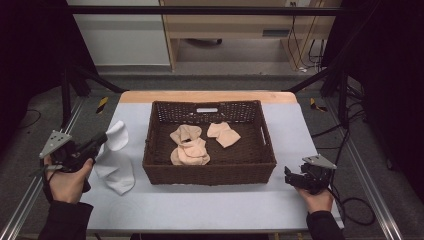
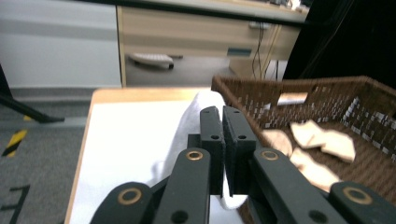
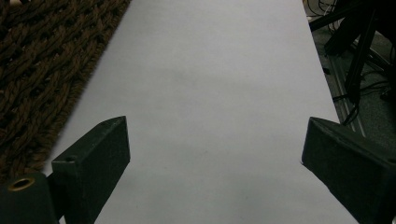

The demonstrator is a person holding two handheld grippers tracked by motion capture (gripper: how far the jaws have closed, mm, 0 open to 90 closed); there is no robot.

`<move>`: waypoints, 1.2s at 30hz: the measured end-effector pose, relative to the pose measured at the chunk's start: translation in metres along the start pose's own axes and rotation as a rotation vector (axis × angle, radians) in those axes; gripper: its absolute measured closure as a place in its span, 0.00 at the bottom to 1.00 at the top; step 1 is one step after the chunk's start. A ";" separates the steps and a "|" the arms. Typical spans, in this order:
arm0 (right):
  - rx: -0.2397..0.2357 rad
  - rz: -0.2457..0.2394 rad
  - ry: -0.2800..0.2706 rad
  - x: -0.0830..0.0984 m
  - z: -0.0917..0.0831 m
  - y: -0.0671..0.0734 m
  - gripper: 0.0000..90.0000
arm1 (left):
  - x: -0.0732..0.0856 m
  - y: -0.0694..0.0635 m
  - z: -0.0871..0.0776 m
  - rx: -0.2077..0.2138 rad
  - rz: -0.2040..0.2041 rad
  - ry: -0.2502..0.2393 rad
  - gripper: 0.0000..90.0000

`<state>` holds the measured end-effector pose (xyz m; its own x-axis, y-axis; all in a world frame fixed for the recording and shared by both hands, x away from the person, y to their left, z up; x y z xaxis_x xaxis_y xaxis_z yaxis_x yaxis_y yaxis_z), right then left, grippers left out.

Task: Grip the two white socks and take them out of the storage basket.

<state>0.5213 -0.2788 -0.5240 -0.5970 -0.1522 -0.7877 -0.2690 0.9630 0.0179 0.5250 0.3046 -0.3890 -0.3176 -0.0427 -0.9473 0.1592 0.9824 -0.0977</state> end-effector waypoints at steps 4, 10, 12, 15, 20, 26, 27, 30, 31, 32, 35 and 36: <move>0.002 -0.002 0.001 0.000 0.000 0.000 0.09 | 0.025 0.001 0.008 0.003 -0.009 0.046 0.97; 0.005 -0.005 -0.001 0.000 -0.001 0.000 0.09 | 0.051 -0.001 0.017 -0.008 0.026 0.114 0.97; 0.005 -0.007 -0.001 0.000 -0.001 -0.001 0.09 | 0.059 -0.002 0.021 -0.007 0.033 0.134 0.97; 0.001 -0.003 -0.002 0.000 -0.001 0.000 0.09 | 0.072 -0.002 0.025 -0.010 0.047 0.169 0.96; 0.006 -0.006 -0.005 0.000 -0.001 -0.001 0.09 | 0.087 0.000 0.028 -0.025 0.068 0.209 0.96; 0.007 -0.004 -0.004 0.000 -0.002 -0.001 0.09 | 0.102 0.001 0.032 -0.037 0.111 0.248 0.92; 0.007 -0.004 -0.004 0.000 -0.002 -0.001 0.09 | 0.102 0.001 0.032 -0.037 0.111 0.248 0.90; 0.007 -0.010 0.002 0.000 -0.001 -0.001 0.09 | 0.109 0.001 0.034 -0.039 0.127 0.271 0.85; 0.007 -0.009 0.002 0.000 -0.001 -0.001 0.09 | 0.110 0.001 0.034 -0.040 0.126 0.269 0.81; 0.005 -0.008 0.002 0.000 -0.001 -0.001 0.09 | 0.110 0.002 0.034 -0.043 0.126 0.267 0.77; 0.002 -0.003 0.004 0.001 -0.001 0.000 0.09 | 0.109 0.001 0.031 -0.037 0.111 0.258 0.65; 0.003 -0.005 0.004 0.001 -0.001 0.000 0.09 | 0.106 0.002 0.028 -0.035 0.106 0.237 0.59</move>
Point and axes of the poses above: each handheld gripper's, and its own axes: z roughly forward along the jaws, x roughly out of its underside, y roughly to its left, the point moved 10 cm from there along z, roughly forward along the jaws, and after that the axes turned 10 degrees about -x, right-handed, at the moved point
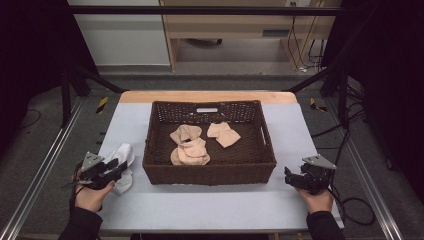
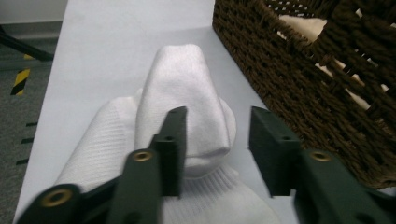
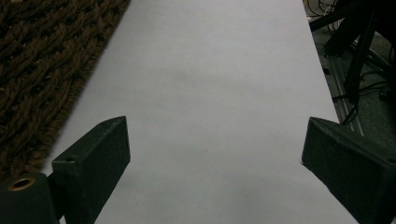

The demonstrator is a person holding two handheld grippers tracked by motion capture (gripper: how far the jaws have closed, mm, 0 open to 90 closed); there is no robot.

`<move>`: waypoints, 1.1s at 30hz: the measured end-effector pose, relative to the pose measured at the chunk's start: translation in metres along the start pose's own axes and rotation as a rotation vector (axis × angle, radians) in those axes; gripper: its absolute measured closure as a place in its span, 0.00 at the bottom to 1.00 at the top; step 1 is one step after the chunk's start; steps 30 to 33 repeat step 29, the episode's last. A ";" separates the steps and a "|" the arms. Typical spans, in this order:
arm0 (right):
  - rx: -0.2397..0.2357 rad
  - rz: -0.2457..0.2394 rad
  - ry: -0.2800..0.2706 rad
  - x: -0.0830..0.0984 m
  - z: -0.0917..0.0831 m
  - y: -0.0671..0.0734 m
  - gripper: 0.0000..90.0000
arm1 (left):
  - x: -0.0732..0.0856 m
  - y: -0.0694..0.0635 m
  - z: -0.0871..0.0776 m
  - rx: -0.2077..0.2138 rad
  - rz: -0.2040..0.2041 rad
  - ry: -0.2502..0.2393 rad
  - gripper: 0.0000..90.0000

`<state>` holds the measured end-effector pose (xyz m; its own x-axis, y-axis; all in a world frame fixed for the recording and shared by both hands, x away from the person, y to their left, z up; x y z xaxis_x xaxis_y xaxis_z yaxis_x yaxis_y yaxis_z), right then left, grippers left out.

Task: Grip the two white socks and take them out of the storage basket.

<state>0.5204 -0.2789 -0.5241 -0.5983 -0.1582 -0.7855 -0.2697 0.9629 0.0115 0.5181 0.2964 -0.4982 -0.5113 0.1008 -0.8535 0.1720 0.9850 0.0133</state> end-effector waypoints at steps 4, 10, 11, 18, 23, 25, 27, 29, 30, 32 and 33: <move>-0.004 0.006 0.004 0.001 0.000 0.001 0.09 | -0.002 0.003 -0.009 0.008 -0.031 -0.034 0.41; 0.002 -0.007 0.005 0.001 0.000 0.000 0.09 | 0.003 0.010 -0.027 0.014 -0.024 -0.070 0.27; 0.003 -0.008 0.004 0.001 0.000 0.000 0.09 | 0.005 0.012 -0.030 0.013 -0.026 -0.071 0.26; 0.002 -0.005 0.004 0.001 -0.002 0.000 0.09 | 0.021 0.027 -0.041 -0.007 -0.039 -0.042 0.24; 0.006 -0.008 0.000 0.003 -0.004 -0.002 0.09 | 0.031 0.040 -0.044 -0.041 -0.063 -0.030 0.25; 0.008 -0.009 0.000 0.003 -0.005 -0.003 0.09 | 0.032 0.045 -0.044 -0.058 -0.073 -0.029 0.27; 0.007 -0.001 -0.002 0.003 -0.006 -0.003 0.09 | 0.034 0.051 -0.043 -0.079 -0.070 -0.024 0.30; 0.011 -0.006 -0.004 0.003 -0.006 -0.004 0.09 | 0.035 0.053 -0.043 -0.087 -0.072 -0.022 0.32; 0.011 -0.006 -0.004 0.003 -0.006 -0.004 0.09 | 0.035 0.053 -0.043 -0.087 -0.072 -0.022 0.32; 0.011 -0.006 -0.004 0.003 -0.006 -0.004 0.09 | 0.035 0.053 -0.043 -0.087 -0.072 -0.022 0.32; 0.011 -0.006 -0.004 0.003 -0.006 -0.004 0.09 | 0.035 0.053 -0.043 -0.087 -0.072 -0.022 0.32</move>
Point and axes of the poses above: each handheld gripper's, and its own axes: z roughly forward along the jaws, x roughly out of its underside, y roughly to its left, the point moved 10 cm from there along z, roughly forward along the jaws, and after that the axes turned 10 degrees about -x, right-handed, at the moved point
